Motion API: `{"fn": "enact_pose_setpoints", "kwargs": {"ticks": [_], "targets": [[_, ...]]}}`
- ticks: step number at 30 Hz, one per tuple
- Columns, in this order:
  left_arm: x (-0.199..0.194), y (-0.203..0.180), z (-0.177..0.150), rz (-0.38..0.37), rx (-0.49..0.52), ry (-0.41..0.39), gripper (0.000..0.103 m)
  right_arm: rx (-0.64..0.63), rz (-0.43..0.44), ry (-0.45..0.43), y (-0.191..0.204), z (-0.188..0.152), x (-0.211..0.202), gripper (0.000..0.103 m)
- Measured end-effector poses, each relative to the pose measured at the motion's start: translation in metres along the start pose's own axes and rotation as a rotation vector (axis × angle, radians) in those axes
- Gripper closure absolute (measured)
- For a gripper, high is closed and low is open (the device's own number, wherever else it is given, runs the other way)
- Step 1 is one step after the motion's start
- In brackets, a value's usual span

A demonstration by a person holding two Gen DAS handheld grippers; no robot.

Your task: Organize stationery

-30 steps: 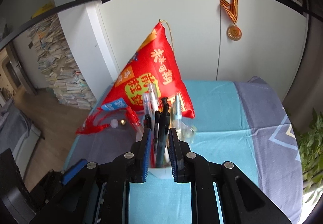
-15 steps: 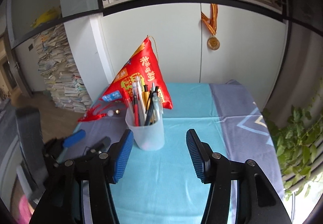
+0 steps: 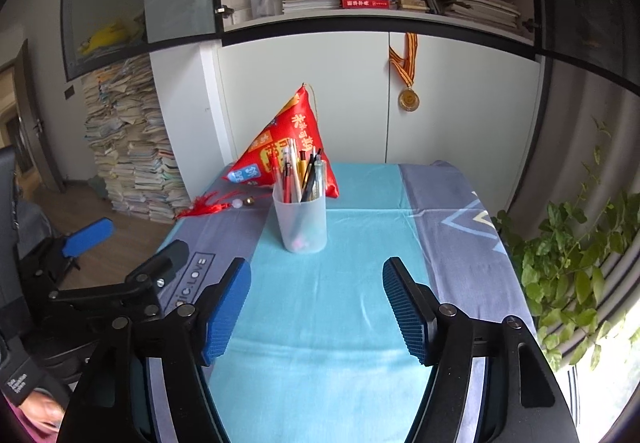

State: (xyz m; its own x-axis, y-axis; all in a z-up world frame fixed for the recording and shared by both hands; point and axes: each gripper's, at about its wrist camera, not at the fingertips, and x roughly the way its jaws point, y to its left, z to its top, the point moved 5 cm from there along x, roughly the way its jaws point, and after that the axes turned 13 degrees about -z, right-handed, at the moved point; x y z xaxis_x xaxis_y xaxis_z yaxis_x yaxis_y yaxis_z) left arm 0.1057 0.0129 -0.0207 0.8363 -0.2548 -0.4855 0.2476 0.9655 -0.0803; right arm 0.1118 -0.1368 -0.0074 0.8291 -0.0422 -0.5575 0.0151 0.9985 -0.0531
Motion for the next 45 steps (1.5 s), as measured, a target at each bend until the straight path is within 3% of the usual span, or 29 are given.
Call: {"fn": "enact_pose_setpoints", "kwargs": {"ticks": [12,15,18,30,45], "targets": [[-0.074,-0.022,0.022,-0.003,-0.005,-0.077,0.002,0.026,-0.038,-0.067,-0.018,0.002,-0.072,0.033],[-0.091,-0.028,0.029,0.005,0.006,-0.096,0.001,0.044,-0.051,-0.088,-0.025,0.008,-0.095,0.018],[-0.104,-0.034,0.031,0.008,0.011,-0.107,0.001,0.055,-0.054,-0.106,-0.028,0.011,-0.112,0.018],[-0.136,-0.047,0.042,0.016,0.027,-0.138,0.001,0.119,-0.052,-0.107,-0.045,0.021,-0.133,0.018],[-0.148,-0.065,0.054,-0.005,0.055,-0.164,0.001,0.125,-0.079,-0.14,-0.056,0.026,-0.148,0.017]]}}
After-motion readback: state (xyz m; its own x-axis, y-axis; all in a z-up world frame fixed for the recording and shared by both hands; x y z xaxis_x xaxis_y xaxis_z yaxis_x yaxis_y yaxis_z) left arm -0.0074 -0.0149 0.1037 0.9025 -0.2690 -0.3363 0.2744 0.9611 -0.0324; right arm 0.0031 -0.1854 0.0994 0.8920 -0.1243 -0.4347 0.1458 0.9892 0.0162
